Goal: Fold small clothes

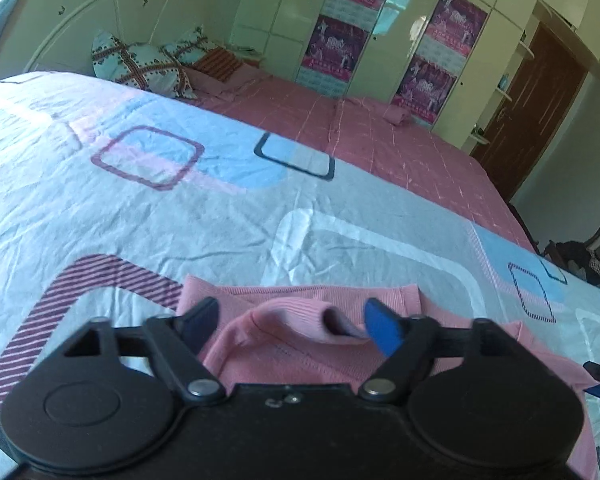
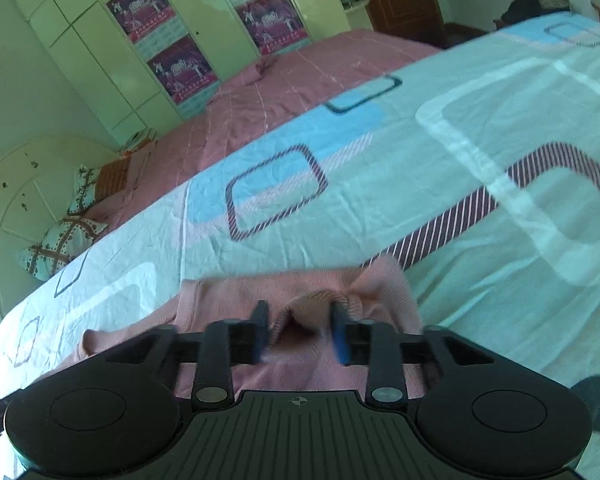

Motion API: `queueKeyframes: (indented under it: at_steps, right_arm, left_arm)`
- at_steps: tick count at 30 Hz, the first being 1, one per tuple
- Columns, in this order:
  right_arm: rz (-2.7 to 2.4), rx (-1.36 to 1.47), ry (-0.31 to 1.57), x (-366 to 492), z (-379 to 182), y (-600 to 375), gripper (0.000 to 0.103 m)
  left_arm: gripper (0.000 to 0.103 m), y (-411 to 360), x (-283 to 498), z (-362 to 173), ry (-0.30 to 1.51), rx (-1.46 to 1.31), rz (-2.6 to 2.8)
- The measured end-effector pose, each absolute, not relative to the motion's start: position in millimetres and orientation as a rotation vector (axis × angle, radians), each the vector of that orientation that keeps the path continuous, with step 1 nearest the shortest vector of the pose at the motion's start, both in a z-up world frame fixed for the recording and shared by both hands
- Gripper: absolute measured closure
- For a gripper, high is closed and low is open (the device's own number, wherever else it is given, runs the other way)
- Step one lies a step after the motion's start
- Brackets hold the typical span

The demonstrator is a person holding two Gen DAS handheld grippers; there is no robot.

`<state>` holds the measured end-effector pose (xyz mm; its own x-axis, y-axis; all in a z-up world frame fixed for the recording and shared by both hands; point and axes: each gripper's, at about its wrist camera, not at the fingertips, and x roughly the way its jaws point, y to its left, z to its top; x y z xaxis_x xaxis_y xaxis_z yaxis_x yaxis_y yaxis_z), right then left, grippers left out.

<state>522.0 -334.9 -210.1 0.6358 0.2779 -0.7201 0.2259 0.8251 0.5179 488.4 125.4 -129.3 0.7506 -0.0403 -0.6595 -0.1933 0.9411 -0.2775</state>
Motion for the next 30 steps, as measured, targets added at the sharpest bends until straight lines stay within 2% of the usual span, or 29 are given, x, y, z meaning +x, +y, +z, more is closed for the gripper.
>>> queueKeyframes:
  at_steps: [1, 4, 10, 12, 14, 18, 20, 21, 23, 24, 30]
  right_arm:
    - [0.025, 0.615, 0.876, 521.3, -207.1, -338.5, 0.04]
    - [0.047, 0.593, 0.833, 522.8, -199.5, -347.2, 0.04]
    - [0.149, 0.512, 0.804, 525.8, -201.6, -343.2, 0.04]
    - [0.166, 0.49, 0.824, 530.9, -208.9, -338.1, 0.04]
    - [0.183, 0.449, 0.834, 534.2, -214.5, -332.4, 0.04]
    - [0.22, 0.39, 0.862, 543.3, -225.3, -323.2, 0.041]
    - [0.24, 0.362, 0.871, 546.2, -229.5, -318.7, 0.041]
    - [0.253, 0.344, 0.872, 547.4, -231.4, -315.2, 0.042]
    - [0.277, 0.307, 0.876, 548.9, -233.1, -309.1, 0.069]
    - [0.275, 0.279, 0.884, 550.4, -235.0, -306.0, 0.088]
    - [0.193, 0.339, 0.823, 540.3, -228.2, -321.4, 0.093]
  left_arm:
    - [0.02, 127.5, 486.5, -126.7, 0.707, -0.33, 0.084]
    - [0.026, 132.5, 487.7, -125.6, 0.722, -0.291, 0.059]
    - [0.029, 127.0, 494.9, -146.0, 0.777, -0.222, 0.031]
    - [0.035, 123.0, 500.4, -152.4, 0.793, -0.208, 0.019]
    - [0.047, 120.2, 506.3, -158.9, 0.81, -0.197, 0.011]
    - [0.057, 117.5, 511.0, -167.9, 0.819, -0.199, -0.005]
    - [0.074, 114.0, 508.0, -168.9, 0.804, -0.179, -0.008]
    - [0.077, 112.3, 506.2, -168.9, 0.799, -0.175, -0.012]
    - [0.086, 109.0, 502.1, -168.2, 0.781, -0.165, -0.014]
    - [0.087, 107.5, 499.9, -167.1, 0.769, -0.162, -0.011]
    - [0.089, 108.8, 476.2, -160.4, 0.676, -0.165, 0.052]
